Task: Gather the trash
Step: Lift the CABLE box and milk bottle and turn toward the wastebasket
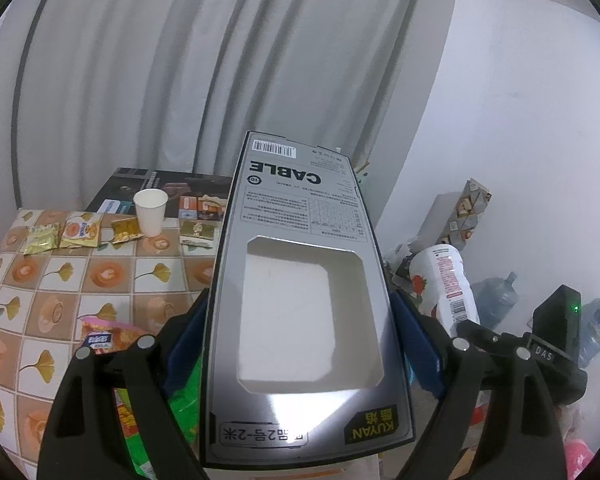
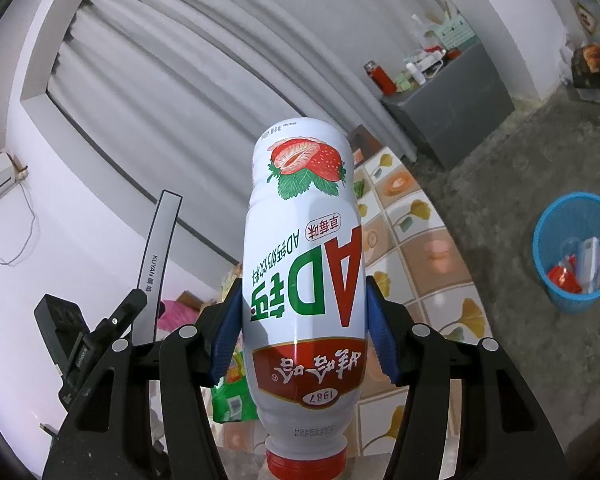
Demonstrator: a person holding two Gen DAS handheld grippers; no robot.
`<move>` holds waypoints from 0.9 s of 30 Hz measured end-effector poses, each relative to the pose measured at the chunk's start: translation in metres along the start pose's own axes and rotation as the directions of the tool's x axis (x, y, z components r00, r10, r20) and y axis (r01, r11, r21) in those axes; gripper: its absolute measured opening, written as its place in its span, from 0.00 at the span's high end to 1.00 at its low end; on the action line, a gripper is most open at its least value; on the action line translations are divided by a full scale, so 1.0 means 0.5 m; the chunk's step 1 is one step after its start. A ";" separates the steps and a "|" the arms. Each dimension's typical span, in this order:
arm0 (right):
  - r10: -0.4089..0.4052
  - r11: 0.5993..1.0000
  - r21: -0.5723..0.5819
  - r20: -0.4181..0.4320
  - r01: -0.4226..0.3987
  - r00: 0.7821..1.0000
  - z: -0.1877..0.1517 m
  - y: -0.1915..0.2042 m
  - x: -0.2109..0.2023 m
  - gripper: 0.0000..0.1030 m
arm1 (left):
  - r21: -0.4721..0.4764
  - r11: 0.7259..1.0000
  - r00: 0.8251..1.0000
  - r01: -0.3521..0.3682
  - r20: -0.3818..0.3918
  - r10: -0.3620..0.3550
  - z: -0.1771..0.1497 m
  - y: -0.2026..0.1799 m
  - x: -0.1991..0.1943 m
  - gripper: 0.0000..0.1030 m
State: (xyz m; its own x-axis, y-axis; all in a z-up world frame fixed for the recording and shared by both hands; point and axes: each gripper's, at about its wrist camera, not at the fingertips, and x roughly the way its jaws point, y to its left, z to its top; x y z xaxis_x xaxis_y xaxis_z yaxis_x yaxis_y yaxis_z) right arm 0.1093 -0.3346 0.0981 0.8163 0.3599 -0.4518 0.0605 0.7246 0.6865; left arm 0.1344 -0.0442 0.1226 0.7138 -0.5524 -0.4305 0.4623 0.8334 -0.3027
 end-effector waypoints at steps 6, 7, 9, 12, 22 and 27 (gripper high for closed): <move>0.000 1.000 0.023 0.028 -0.001 1.000 0.006 -0.028 -0.035 0.47 | 0.017 0.999 0.999 0.037 -0.021 -0.037 -0.001 -0.045 0.025 0.18; -0.003 1.000 0.029 0.033 0.002 0.999 0.007 -0.037 -0.042 0.47 | 0.021 0.999 0.999 0.044 -0.026 -0.043 -0.002 -0.054 0.032 0.18; -0.006 0.999 0.042 0.040 0.005 0.999 0.007 -0.049 -0.057 0.47 | 0.025 0.998 0.998 0.058 -0.036 -0.057 -0.003 -0.069 0.044 0.18; -0.017 0.998 0.065 0.055 0.013 0.998 0.009 -0.073 -0.075 0.47 | 0.037 0.996 0.995 0.085 -0.059 -0.083 -0.009 -0.103 0.073 0.18; -0.070 0.984 0.168 0.102 0.053 0.992 0.015 -0.175 -0.132 0.47 | 0.074 0.983 0.975 0.171 -0.159 -0.157 -0.035 -0.210 0.195 0.18; -0.138 0.968 0.226 0.125 0.107 0.982 0.024 -0.249 -0.171 0.47 | 0.079 0.973 0.950 0.215 -0.246 -0.190 -0.057 -0.275 0.283 0.18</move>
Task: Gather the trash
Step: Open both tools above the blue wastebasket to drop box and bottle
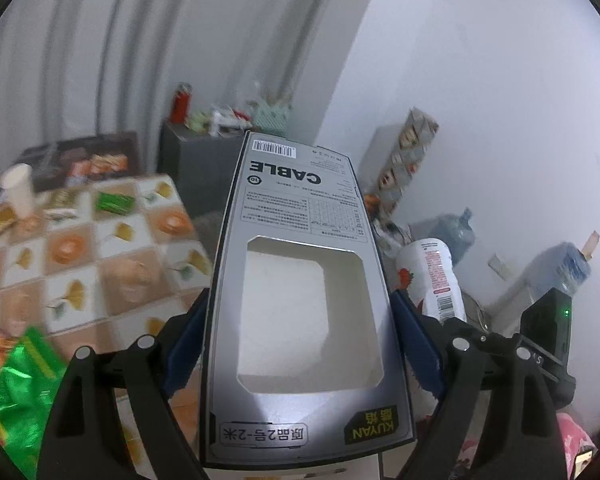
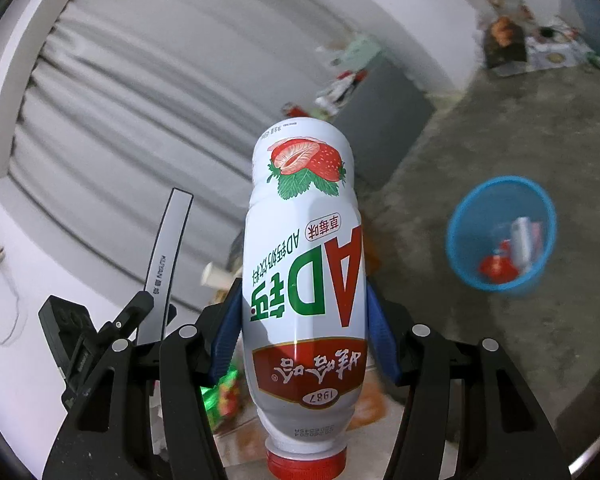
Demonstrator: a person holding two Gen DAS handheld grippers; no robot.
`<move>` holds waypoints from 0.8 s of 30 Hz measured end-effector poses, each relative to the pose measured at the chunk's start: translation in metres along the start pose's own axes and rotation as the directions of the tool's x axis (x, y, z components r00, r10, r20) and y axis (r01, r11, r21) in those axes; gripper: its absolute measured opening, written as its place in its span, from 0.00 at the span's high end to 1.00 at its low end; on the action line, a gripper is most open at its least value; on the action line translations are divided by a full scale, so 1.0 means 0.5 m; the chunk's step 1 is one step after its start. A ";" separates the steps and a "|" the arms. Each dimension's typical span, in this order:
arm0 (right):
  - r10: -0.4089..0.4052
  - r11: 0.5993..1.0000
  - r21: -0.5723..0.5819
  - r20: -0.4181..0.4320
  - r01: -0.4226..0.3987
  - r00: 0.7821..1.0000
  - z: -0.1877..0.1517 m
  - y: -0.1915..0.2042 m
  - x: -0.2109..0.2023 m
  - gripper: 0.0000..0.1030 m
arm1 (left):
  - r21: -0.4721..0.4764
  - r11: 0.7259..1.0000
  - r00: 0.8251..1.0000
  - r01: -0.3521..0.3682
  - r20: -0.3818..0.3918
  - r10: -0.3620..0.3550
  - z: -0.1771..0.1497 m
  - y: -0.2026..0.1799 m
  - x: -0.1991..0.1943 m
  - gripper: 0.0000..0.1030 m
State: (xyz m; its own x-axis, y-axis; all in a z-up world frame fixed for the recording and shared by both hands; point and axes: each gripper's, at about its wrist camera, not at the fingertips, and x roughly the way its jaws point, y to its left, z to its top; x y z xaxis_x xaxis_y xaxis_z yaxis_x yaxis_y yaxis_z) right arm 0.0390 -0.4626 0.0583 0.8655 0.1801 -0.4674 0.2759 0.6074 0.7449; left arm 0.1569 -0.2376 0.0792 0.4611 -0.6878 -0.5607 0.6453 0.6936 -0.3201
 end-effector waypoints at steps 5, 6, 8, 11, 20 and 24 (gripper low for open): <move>-0.112 0.991 0.075 0.015 0.110 0.994 0.025 -0.101 -0.014 0.47 | 0.019 0.998 0.993 0.052 -0.103 -0.050 -0.005 -0.045 0.129 0.18; -0.125 0.988 0.087 0.011 0.124 0.992 0.028 -0.113 -0.008 0.47 | 0.021 0.998 0.990 0.064 -0.124 -0.061 -0.009 -0.053 0.153 0.18; -0.152 0.980 0.131 -0.008 0.151 0.988 0.035 -0.155 0.006 0.47 | 0.020 0.997 0.981 0.080 -0.176 -0.075 -0.014 -0.071 0.213 0.18; -0.172 0.966 0.188 -0.044 0.177 0.984 0.043 -0.205 0.042 0.47 | 0.012 0.995 0.963 0.095 -0.253 -0.089 -0.019 -0.084 0.299 0.18; -0.217 0.914 0.321 -0.128 0.248 0.968 0.132 -0.356 0.202 0.29 | 0.008 0.999 0.898 0.047 -0.437 -0.039 0.011 -0.099 0.613 0.13; -0.274 0.876 0.362 -0.169 0.318 0.947 0.116 -0.411 0.232 0.29 | -0.078 0.997 0.889 -0.017 -0.457 -0.020 -0.006 -0.051 0.661 0.13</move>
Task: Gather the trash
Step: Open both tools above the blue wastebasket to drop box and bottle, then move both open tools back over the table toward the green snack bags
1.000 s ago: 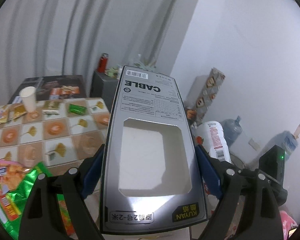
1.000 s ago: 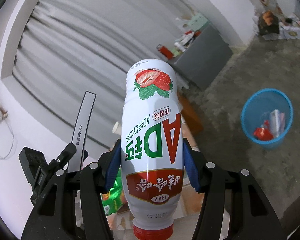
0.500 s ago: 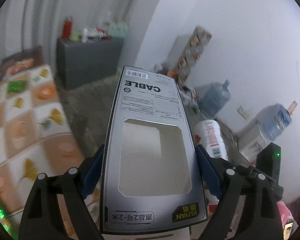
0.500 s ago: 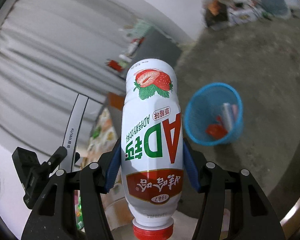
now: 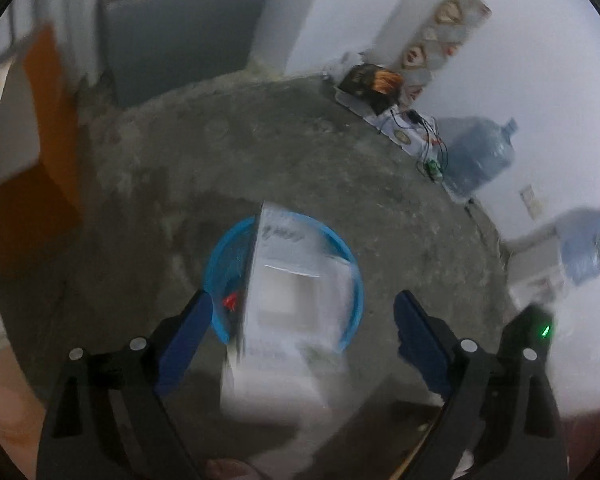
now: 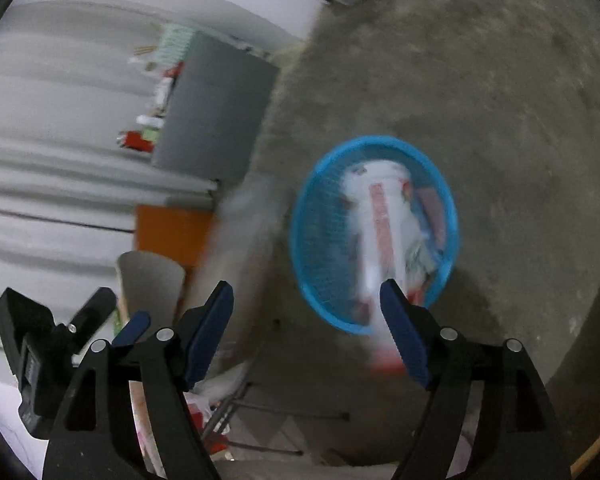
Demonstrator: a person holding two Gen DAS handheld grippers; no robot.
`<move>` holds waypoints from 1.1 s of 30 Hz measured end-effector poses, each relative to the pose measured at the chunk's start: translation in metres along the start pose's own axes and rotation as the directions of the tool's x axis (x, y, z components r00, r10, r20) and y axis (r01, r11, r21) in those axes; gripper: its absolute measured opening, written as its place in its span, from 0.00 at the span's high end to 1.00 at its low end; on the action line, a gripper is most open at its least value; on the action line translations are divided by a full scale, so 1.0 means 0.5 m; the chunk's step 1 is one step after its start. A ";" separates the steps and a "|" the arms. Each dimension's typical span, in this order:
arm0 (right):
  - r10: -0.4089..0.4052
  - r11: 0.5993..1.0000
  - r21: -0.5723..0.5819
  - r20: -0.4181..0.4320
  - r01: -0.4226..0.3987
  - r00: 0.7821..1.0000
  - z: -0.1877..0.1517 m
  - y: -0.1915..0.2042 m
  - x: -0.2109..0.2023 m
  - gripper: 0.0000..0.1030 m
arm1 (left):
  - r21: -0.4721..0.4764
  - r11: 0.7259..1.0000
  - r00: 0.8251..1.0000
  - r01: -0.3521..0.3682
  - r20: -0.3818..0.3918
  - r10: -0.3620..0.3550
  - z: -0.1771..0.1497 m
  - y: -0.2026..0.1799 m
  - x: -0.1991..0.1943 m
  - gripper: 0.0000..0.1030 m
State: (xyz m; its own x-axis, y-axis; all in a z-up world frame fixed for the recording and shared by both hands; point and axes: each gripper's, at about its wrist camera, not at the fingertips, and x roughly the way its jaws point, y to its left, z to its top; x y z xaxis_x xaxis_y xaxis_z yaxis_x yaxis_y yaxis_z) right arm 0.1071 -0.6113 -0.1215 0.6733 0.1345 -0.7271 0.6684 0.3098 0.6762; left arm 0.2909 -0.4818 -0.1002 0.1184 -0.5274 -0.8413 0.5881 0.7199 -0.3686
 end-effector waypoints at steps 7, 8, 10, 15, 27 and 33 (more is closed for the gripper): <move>-0.026 0.999 -0.043 0.020 0.027 0.999 -0.081 -0.052 -0.047 0.30 | 0.041 0.998 0.999 0.049 0.016 -0.050 -0.060 0.017 -0.051 0.13; -0.026 0.999 -0.039 0.025 0.026 0.999 -0.097 -0.061 -0.059 0.30 | 0.048 0.997 0.998 0.055 0.019 -0.055 -0.068 0.016 -0.061 0.13; -0.029 0.999 -0.041 0.034 0.030 0.999 -0.115 -0.067 -0.072 0.30 | 0.067 0.995 0.997 0.069 0.033 -0.071 -0.091 0.011 -0.090 0.13; -0.046 0.994 -0.096 0.068 0.052 0.997 -0.164 -0.045 -0.106 0.30 | 0.103 0.989 0.990 0.107 0.083 -0.116 -0.134 0.010 -0.164 0.13; -0.030 0.887 -0.442 0.228 0.131 0.973 -0.280 0.149 -0.208 0.22 | 0.048 0.968 0.939 0.245 0.235 -0.250 -0.253 0.030 -0.395 0.13; 0.079 0.790 -0.596 0.330 0.143 0.941 -0.347 0.250 -0.267 0.11 | 0.013 0.965 0.907 0.262 0.337 -0.251 -0.315 0.078 -0.502 0.11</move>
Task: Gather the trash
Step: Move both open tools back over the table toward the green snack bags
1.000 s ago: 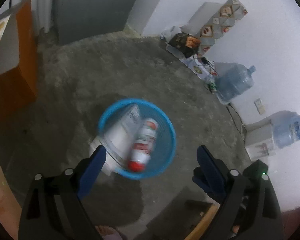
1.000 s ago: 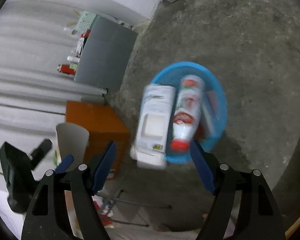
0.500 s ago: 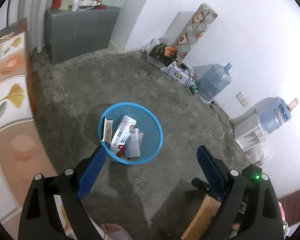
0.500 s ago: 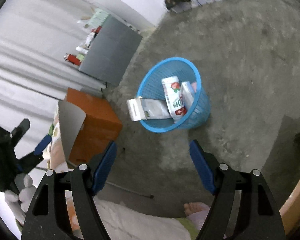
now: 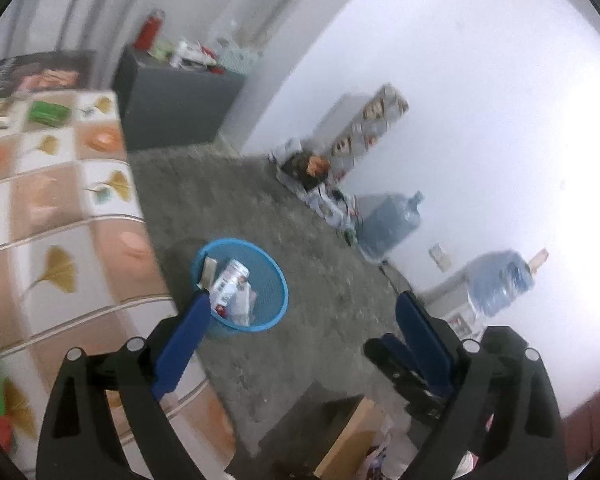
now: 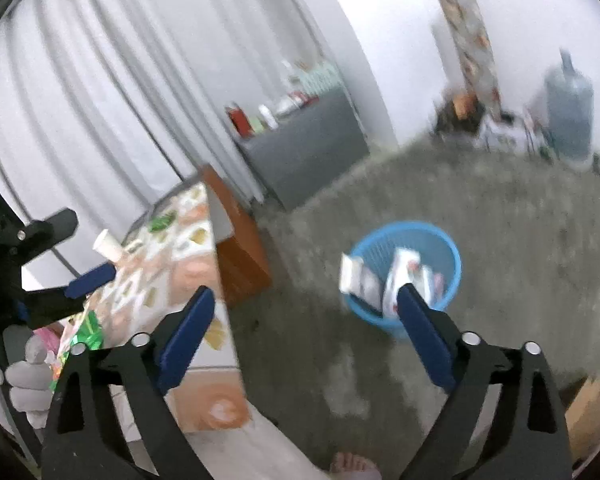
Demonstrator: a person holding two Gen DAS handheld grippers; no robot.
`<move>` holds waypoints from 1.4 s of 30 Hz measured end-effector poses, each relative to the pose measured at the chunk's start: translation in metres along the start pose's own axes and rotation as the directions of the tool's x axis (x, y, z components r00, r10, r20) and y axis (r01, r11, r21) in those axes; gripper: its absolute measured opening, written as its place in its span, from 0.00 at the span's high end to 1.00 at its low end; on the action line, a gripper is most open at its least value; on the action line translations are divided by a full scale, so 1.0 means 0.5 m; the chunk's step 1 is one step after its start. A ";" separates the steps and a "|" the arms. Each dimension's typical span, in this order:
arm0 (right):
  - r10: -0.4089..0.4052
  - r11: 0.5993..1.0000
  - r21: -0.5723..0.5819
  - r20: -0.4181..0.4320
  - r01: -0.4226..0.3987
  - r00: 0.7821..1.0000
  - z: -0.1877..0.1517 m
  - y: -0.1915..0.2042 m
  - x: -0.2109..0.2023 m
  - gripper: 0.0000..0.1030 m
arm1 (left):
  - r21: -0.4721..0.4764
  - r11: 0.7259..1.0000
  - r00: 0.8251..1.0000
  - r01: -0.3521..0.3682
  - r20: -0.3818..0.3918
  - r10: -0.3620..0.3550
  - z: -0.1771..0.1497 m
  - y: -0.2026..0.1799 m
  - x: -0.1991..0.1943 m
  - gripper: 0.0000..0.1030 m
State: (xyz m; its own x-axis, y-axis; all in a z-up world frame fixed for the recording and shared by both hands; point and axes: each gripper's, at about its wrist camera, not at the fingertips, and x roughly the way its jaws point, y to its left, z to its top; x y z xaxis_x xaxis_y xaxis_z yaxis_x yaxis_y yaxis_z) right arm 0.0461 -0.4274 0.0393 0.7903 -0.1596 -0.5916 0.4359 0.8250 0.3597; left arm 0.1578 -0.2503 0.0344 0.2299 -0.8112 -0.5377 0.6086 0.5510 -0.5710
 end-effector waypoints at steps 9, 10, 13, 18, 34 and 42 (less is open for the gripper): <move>0.050 0.991 -0.129 0.134 -0.032 0.990 0.001 0.100 -0.062 0.08 | -0.039 0.999 0.994 0.018 0.108 -0.014 -0.045 0.058 -0.181 0.11; 0.056 0.990 -0.135 0.136 -0.038 0.989 0.000 0.108 -0.064 0.08 | -0.029 1.000 0.994 0.006 0.110 -0.003 -0.052 0.063 -0.198 0.11; 0.073 0.986 -0.158 0.147 -0.050 0.986 -0.003 0.137 -0.075 0.08 | -0.017 1.000 0.991 -0.026 0.127 0.028 -0.071 0.083 -0.245 0.11; 0.117 0.977 -0.191 0.129 -0.091 0.985 -0.012 0.184 -0.087 0.08 | -0.068 0.996 0.987 -0.063 0.142 0.072 -0.099 0.135 -0.311 0.11; 0.227 0.946 -0.247 0.041 -0.210 0.973 -0.025 0.300 -0.096 0.08 | -0.138 0.981 0.950 -0.138 0.260 0.170 -0.129 0.241 -0.457 0.11; 0.273 0.956 -0.101 -0.048 -0.276 0.961 -0.020 0.272 -0.063 0.08 | -0.166 0.936 0.860 -0.311 0.369 0.352 -0.163 0.276 -0.574 0.11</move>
State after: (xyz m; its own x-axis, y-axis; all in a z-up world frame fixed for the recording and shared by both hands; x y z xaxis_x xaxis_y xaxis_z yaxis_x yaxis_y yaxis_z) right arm 0.0763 -0.3049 0.0995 0.8577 0.0973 -0.5048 0.1551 0.8872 0.4346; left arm 0.1140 0.0746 0.0592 0.6923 -0.5762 -0.4344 0.3715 0.8007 -0.4700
